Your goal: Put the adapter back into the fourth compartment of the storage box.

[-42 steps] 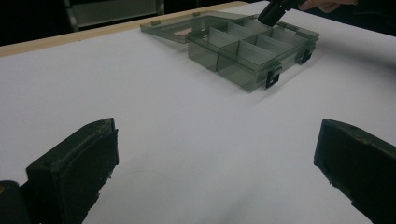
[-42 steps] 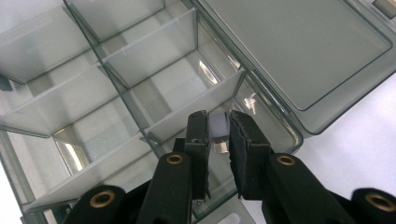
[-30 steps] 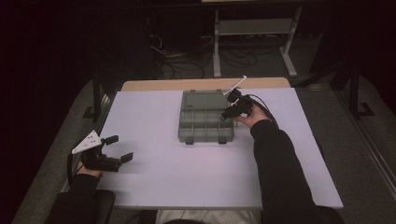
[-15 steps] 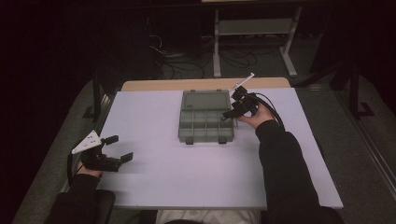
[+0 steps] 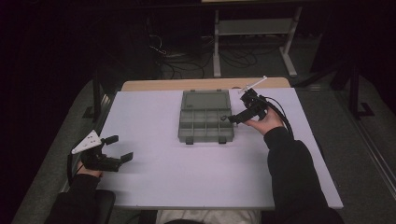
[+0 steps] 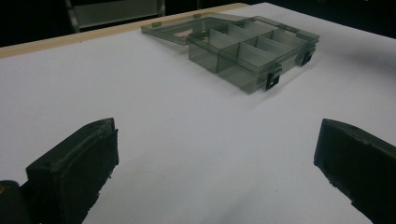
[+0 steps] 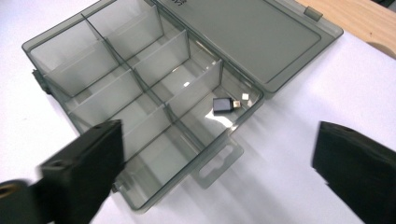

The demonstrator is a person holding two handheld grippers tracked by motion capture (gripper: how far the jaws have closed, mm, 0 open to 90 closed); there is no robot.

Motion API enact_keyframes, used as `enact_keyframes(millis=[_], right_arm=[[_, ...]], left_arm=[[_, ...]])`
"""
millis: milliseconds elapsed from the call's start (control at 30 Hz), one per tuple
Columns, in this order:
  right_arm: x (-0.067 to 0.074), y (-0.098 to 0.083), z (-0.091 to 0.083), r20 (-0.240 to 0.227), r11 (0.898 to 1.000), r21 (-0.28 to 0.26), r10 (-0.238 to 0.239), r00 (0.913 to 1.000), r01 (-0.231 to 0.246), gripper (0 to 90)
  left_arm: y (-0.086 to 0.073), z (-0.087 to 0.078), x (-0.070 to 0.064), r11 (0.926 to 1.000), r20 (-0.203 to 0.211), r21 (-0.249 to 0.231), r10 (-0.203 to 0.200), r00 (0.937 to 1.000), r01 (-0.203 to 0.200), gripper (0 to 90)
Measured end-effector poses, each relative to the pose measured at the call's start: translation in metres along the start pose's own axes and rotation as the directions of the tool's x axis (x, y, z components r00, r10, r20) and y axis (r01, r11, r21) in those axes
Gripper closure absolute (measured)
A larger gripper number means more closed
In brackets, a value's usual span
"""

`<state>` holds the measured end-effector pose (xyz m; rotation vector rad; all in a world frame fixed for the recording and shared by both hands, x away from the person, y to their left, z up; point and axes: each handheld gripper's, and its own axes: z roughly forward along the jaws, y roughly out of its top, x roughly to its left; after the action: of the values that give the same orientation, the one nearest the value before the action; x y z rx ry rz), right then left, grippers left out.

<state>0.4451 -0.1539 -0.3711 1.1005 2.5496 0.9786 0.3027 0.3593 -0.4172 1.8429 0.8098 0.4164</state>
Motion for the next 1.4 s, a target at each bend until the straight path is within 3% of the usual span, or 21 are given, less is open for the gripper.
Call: enact_keyframes(millis=[367,667,933,1200,1400], right_arm=[[0.006,-0.02,-0.019,0.022,0.997,-0.069,0.025,0.9994,-0.023,0.0],[0.016,-0.044,-0.034,-0.021,0.992,-0.121,0.04,0.999,-0.042,0.0],[0.025,-0.061,-0.044,-0.027,0.987,-0.155,0.043,0.9987,-0.047,0.0],[0.034,-0.083,-0.054,-0.06,0.972,-0.228,0.052,0.9969,-0.064,0.0],[0.038,-0.095,-0.061,-0.04,0.959,-0.277,0.054,0.9977,-0.063,0.0]], left_arm=[[0.0,0.0,0.0,1.0,0.0,-0.001,-0.001,1.0,0.001,0.0],[0.0,0.0,0.0,1.0,-0.001,-0.001,-0.001,1.0,0.001,0.0],[0.0,0.0,0.0,1.0,-0.005,0.0,0.001,1.0,-0.001,0.0],[0.0,0.0,0.0,1.0,-0.008,0.004,0.003,1.0,-0.003,0.0],[0.0,0.0,0.0,1.0,-0.01,0.004,0.002,0.9999,-0.002,0.0]])
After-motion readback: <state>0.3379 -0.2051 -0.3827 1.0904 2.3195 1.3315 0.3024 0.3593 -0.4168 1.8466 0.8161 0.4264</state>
